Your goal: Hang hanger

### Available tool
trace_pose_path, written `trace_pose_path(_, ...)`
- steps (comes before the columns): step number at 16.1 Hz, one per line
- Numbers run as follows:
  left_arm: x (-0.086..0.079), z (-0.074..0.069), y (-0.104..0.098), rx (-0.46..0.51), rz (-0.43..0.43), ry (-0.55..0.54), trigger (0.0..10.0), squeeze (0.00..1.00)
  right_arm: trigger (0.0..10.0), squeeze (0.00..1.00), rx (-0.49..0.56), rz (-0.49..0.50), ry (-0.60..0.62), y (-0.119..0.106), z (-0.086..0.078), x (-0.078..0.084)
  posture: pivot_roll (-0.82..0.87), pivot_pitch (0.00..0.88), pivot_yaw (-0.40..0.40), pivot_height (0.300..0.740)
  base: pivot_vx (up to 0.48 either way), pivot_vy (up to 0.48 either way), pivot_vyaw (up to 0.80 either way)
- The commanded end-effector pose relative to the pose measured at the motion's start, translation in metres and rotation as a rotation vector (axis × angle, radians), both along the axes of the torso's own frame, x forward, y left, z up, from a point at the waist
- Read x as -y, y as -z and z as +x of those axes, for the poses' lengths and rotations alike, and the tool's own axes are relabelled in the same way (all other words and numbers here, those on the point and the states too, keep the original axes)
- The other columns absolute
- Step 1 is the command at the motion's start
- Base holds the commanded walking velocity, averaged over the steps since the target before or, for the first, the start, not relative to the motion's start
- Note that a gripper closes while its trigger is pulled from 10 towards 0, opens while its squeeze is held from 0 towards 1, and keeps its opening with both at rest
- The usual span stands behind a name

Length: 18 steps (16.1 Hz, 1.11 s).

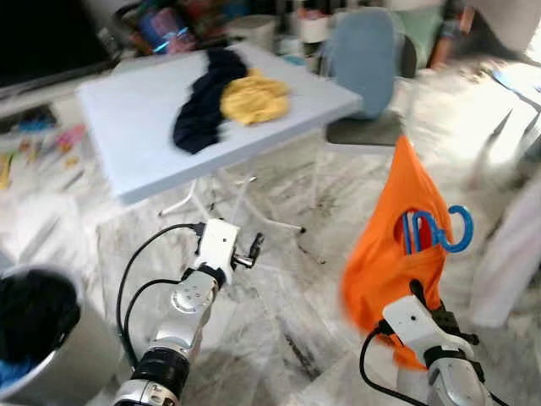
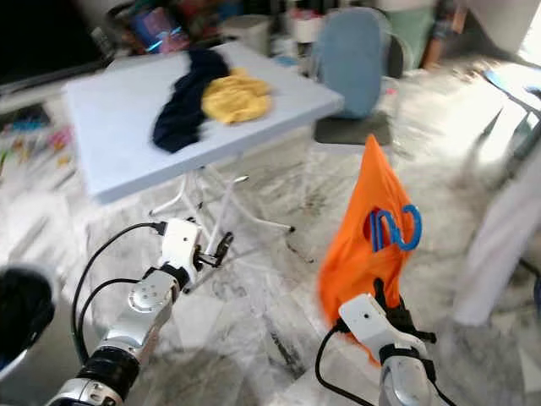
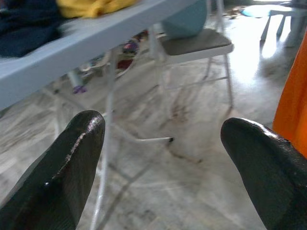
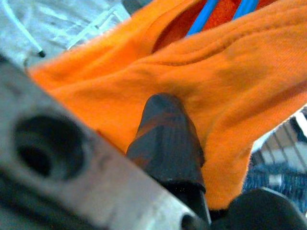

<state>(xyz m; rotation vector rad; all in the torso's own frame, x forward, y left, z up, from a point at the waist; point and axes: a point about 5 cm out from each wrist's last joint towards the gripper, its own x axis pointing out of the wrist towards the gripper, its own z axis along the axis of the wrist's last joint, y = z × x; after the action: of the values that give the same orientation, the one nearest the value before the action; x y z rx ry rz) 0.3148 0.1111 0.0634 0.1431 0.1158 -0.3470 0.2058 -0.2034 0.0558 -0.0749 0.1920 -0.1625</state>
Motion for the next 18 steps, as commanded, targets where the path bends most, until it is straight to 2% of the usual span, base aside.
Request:
trace_pose_path(1,-0.005,0.004,-0.005,0.02,0.017,-0.003,10.0,0.0,10.0,0.0,0.051,-0.005,-0.042,-0.012,0.006,-0.007,-0.02,0.0,0.039,0.74,0.0,0.0,0.8)
trace_pose_path(5,-0.001,0.007,-0.008,0.036,0.023,0.023,10.0,0.0,10.0,0.0,0.045,-0.011,-0.073,-0.012,0.008,-0.01,-0.03,0.0,0.036,0.74,0.0,0.0,0.8)
trace_pose_path(8,0.005,0.009,-0.011,0.037,-0.012,0.057,10.0,0.0,10.0,0.0,0.055,-0.018,-0.116,-0.015,0.009,-0.017,-0.03,0.0,0.036,0.74,0.0,0.0,0.8)
trace_pose_path(12,0.007,0.009,-0.009,0.031,-0.016,0.056,10.0,0.0,10.0,0.0,0.057,-0.019,-0.147,-0.016,0.008,-0.022,-0.04,0.0,0.036,0.74,0.0,0.0,0.8)
trace_pose_path(18,0.009,0.008,-0.006,0.015,-0.031,0.066,10.0,0.0,10.0,0.0,0.061,-0.006,-0.137,-0.017,0.007,-0.021,-0.04,0.0,0.033,0.74,0.0,0.0,0.07)
